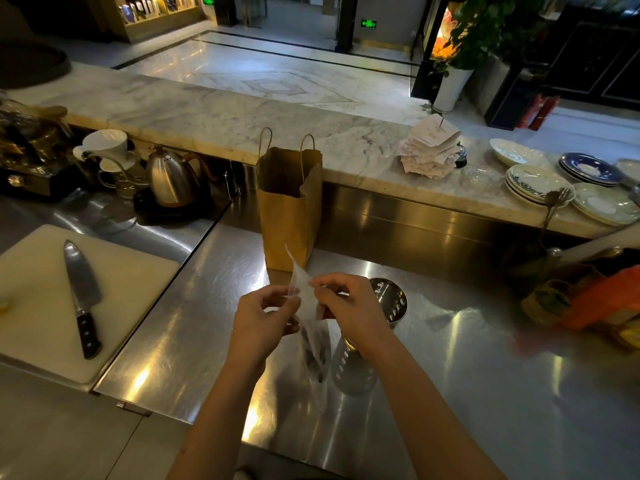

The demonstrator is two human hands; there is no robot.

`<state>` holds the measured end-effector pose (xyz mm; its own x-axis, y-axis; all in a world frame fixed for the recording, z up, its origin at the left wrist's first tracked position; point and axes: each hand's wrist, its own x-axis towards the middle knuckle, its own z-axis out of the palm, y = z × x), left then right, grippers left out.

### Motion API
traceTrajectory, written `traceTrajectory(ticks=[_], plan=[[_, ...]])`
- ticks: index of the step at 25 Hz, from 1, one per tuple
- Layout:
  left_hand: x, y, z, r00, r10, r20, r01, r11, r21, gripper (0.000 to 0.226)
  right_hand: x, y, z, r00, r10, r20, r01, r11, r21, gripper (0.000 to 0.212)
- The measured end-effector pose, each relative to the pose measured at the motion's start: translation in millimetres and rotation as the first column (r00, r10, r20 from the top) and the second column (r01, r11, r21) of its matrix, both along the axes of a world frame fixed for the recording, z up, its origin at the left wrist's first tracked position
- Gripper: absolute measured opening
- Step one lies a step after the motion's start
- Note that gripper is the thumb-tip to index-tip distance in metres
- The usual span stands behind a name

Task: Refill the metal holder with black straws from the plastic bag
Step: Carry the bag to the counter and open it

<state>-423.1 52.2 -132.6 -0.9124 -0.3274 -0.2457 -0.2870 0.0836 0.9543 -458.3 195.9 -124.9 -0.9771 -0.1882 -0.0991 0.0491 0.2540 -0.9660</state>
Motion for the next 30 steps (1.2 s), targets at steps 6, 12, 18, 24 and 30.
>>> traceTrajectory(ticks=[6, 12, 18, 24, 30], plan=[[3.4, -10.2, 1.2, 0.997, 0.057, -0.05, -0.058, 0.998, -0.02, 0.02, -3.9, 6.5, 1.3, 0.998, -0.068, 0.007, 0.068, 0.997, 0.03, 0.014], [8.7, -43.1, -0.7, 0.969, 0.234, -0.08, -0.232, 0.972, 0.038, 0.023, -13.2, 32.8, 1.8, 0.952, -0.304, 0.043, 0.305, 0.952, -0.016, 0.017], [9.8, -37.7, 7.2, 0.981, 0.17, -0.095, -0.171, 0.985, 0.001, 0.019, -12.1, 30.1, 7.5, 0.931, -0.359, 0.06, 0.364, 0.923, -0.125, 0.013], [9.0, -30.5, 6.2, 0.995, 0.048, -0.093, -0.066, 0.978, -0.199, 0.002, -3.3, 17.2, 14.5, 0.985, -0.165, 0.04, 0.17, 0.973, -0.155, 0.013], [11.0, -45.3, 9.2, 0.989, 0.088, -0.119, -0.116, 0.961, -0.253, 0.01, -5.6, 28.4, -3.8, 0.967, -0.254, -0.027, 0.254, 0.967, -0.003, 0.019]])
